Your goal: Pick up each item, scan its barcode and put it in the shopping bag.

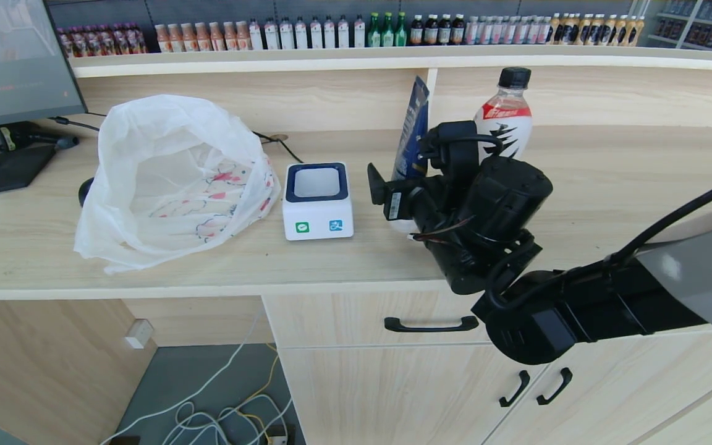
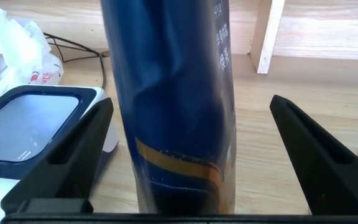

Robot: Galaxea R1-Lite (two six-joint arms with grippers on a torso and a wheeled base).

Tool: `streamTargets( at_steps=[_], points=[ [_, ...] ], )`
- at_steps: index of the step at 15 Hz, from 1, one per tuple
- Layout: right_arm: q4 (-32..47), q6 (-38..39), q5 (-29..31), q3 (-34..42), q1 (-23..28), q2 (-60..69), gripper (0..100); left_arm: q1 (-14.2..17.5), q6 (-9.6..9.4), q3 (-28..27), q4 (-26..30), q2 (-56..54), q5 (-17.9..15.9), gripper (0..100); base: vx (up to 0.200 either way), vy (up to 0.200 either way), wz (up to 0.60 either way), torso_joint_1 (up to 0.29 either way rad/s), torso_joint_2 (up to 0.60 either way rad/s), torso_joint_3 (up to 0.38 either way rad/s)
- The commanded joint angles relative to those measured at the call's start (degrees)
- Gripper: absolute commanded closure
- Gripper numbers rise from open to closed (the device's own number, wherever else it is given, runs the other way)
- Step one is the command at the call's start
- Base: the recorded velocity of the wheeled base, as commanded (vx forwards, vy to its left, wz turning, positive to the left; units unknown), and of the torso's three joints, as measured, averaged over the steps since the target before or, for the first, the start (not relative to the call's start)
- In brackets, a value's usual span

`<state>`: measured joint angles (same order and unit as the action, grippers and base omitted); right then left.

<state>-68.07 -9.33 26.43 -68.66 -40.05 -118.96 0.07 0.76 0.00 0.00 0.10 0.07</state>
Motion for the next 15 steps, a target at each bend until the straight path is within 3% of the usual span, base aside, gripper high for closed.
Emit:
streamTargets(
  at_steps=[1, 9, 10, 15],
  points=[
    [-0.04, 0.01, 0.20, 0.01, -0.03, -0.31, 0, 0.01, 0.04, 0.00, 0.00, -0.01, 0.01, 0, 0.000, 0.000, 0.00, 0.000, 0.00, 0.000],
    [-0.22, 0.19, 2.49, -0.60, -0.03, -1.01, 0, 0.01, 0.04, 0.00, 0.00, -0.01, 0.01, 0, 0.000, 0.000, 0.00, 0.000, 0.00, 0.000],
    [-0.22, 0.27, 2.49, -1.13, 0.14, -1.01, 100, 0.01, 0.04, 0.00, 0.00, -0.01, 0.01, 0, 0.000, 0.000, 0.00, 0.000, 0.00, 0.000],
    [-0.22, 0.27, 2.49, -1.30, 0.41, -1.28, 100, 0.01, 0.04, 0.00, 0.00, -0.01, 0.01, 0, 0.000, 0.000, 0.00, 0.000, 0.00, 0.000]
  ],
)
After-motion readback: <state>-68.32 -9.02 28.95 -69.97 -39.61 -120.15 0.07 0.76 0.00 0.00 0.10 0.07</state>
